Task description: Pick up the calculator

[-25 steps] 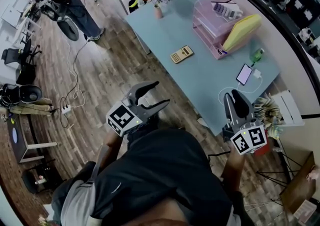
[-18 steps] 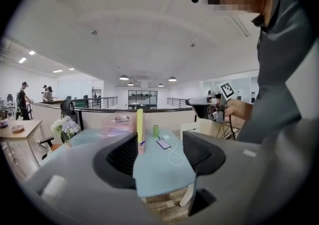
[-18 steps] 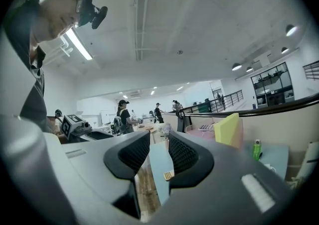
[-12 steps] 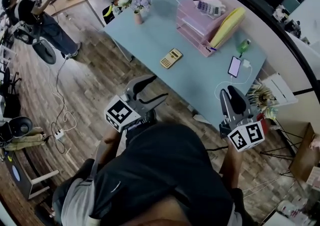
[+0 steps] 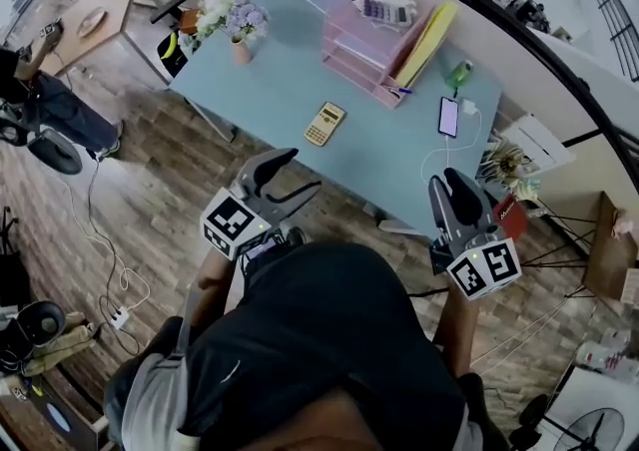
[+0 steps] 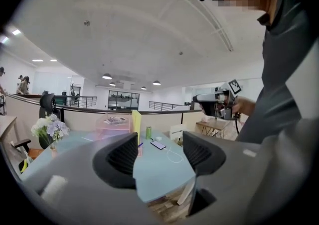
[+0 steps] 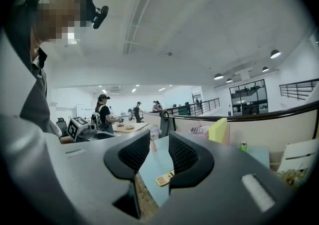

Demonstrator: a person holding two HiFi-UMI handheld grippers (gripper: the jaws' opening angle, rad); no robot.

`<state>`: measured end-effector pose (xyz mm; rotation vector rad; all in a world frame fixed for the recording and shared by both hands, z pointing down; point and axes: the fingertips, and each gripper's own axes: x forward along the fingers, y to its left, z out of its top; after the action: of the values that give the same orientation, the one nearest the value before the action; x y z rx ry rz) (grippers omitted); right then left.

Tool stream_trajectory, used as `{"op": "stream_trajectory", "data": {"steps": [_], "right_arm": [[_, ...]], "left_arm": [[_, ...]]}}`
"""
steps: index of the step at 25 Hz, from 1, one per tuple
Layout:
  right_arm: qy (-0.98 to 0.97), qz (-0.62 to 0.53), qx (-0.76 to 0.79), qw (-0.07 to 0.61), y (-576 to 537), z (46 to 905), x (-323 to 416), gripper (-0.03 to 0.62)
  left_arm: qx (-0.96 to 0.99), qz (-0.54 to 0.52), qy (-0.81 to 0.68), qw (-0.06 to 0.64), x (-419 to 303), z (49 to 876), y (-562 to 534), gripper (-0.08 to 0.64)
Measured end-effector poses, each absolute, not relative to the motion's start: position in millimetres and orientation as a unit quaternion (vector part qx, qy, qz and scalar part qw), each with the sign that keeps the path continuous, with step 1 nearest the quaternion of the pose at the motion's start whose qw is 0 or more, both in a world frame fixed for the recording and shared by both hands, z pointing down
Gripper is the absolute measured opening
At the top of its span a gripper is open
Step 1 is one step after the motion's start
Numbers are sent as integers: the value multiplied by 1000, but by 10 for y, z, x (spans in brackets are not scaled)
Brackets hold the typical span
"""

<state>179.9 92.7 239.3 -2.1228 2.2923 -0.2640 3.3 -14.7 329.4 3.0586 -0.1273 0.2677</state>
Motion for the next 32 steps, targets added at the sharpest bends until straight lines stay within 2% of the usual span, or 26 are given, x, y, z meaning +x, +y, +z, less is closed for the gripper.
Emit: {"op": "stream_trajectory", "data": {"steps": [13,32], "right_arm": [[680,-93,-727,-25,867,2429,1497,117],[730,-111,-673,-43,-84,2596,1497,117]], "left_arm": [[996,70,22,46,-27,3446,-495,304],[991,81,-79,77,-569,3657,-1105,304]]}}
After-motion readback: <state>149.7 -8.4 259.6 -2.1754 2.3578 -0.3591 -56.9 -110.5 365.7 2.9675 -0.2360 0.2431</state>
